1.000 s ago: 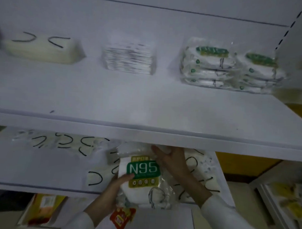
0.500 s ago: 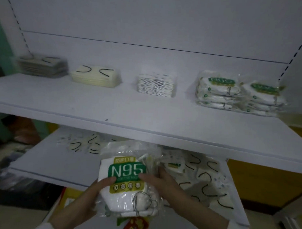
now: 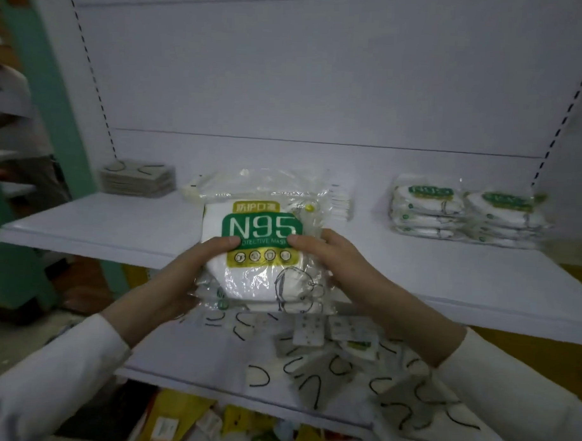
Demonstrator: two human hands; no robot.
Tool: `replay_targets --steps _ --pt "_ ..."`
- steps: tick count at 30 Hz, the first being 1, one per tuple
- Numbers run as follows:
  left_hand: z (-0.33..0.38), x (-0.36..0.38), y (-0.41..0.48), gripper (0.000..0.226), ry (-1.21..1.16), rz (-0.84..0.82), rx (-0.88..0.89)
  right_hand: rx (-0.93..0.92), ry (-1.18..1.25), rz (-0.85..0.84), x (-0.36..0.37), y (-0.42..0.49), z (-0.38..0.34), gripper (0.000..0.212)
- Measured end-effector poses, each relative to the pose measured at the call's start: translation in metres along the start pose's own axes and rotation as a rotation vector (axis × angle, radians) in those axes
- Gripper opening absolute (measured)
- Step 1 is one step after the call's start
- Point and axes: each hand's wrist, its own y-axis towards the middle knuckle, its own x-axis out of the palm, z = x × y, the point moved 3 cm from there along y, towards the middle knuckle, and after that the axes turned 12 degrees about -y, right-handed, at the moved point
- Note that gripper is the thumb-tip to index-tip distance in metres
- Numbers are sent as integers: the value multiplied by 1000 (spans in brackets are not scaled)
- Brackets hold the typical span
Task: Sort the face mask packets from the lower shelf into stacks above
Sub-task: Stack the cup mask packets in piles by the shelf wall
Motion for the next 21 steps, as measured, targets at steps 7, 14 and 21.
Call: replay_targets --steps 7,14,21 --pt "-8 68 105 45 -138 -127 -26 133 104 378 -88 24 13 78" --pt "-48 155 195 54 -255 -171 -130 224 85 541 -189 27 60 69" --pt "-56 263 281 61 -183 -242 -180 200 239 570 -319 43 89 48"
